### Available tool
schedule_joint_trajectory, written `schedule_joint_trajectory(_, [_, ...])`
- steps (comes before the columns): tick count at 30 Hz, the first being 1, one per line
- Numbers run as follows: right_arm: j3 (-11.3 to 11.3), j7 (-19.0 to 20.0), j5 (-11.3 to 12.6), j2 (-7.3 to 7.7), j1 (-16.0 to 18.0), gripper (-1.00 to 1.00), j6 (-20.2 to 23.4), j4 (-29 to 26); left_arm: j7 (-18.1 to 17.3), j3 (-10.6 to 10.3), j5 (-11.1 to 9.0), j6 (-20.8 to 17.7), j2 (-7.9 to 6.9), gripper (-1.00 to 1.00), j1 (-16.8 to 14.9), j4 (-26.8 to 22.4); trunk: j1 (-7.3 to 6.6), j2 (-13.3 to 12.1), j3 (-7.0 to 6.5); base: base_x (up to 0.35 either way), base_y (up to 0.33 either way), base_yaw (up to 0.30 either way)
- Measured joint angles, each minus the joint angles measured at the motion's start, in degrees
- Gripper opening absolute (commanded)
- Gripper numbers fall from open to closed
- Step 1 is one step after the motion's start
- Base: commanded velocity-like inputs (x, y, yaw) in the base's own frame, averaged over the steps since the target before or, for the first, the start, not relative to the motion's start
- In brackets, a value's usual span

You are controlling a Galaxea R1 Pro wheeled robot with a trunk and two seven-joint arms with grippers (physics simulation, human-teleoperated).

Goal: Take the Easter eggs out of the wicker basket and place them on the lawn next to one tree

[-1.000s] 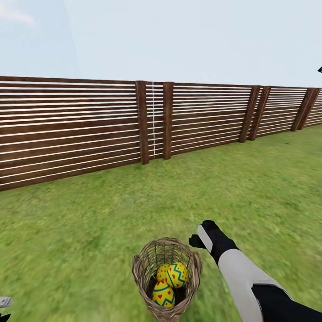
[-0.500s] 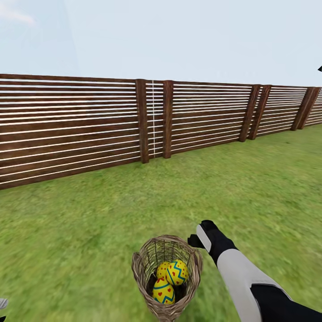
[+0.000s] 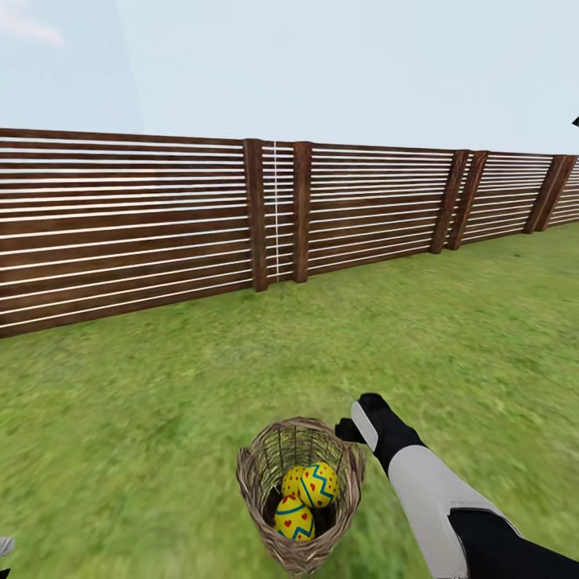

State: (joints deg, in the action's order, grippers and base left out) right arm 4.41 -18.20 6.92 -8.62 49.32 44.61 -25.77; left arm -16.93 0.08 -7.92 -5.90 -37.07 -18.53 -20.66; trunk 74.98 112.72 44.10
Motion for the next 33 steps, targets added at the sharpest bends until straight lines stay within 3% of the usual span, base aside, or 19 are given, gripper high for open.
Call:
schedule_joint_trajectory(14, [0.1, 0.0, -0.1, 0.26, 2.5, 1.00, 0.0, 0.1, 0.0, 0.0, 0.0, -0.1, 0.00, 1.00, 0.0, -0.1, 3.08, 5.6, 2.51, 0.000, 0.000, 0.000])
schedule_joint_trajectory(33, [0.1, 0.0, -0.6, 0.49, 3.5, 1.00, 0.0, 0.3, 0.0, 0.0, 0.0, -0.1, 0.03, 1.00, 0.0, -0.1, 7.25, 13.2, 5.92, 0.000, 0.000, 0.000])
